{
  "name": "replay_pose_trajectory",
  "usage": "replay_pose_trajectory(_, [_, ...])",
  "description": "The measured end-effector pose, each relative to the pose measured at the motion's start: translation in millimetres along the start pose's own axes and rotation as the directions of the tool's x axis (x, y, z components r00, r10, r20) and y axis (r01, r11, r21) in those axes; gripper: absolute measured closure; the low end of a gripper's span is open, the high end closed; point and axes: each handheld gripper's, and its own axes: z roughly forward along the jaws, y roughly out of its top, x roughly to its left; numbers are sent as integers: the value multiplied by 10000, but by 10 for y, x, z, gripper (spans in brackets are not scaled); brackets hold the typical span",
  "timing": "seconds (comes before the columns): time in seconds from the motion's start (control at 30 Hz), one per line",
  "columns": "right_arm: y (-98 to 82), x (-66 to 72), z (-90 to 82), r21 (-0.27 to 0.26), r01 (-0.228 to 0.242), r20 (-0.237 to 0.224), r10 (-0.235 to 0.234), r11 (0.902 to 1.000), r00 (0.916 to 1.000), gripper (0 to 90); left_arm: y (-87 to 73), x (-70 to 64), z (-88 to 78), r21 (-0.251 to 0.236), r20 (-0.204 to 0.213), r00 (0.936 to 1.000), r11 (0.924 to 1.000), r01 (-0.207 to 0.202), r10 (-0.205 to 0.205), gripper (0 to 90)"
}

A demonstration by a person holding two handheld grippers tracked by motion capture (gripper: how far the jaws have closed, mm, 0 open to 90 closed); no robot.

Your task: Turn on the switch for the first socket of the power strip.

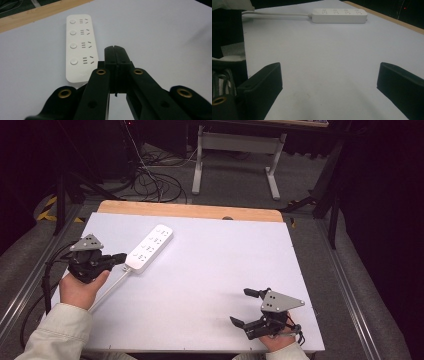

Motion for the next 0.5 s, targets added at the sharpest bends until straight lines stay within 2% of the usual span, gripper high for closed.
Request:
replay_pose_trajectory(0.07, [-1,0,1,16,17,2,-17,10000,10000,67,2,24,42,77,-51,10000,10000,34,-33,900])
replay_pose_trajectory(0.23, [-3,0,4,43,15,9,-15,10000,10000,67,8,56,148,491,-539,9984,9987,-160,186,900])
replay_pose_trajectory(0.5, [-4,2,9,37,11,-27,-11,10000,10000,68,18,108,275,760,-448,9988,9970,-149,184,900])
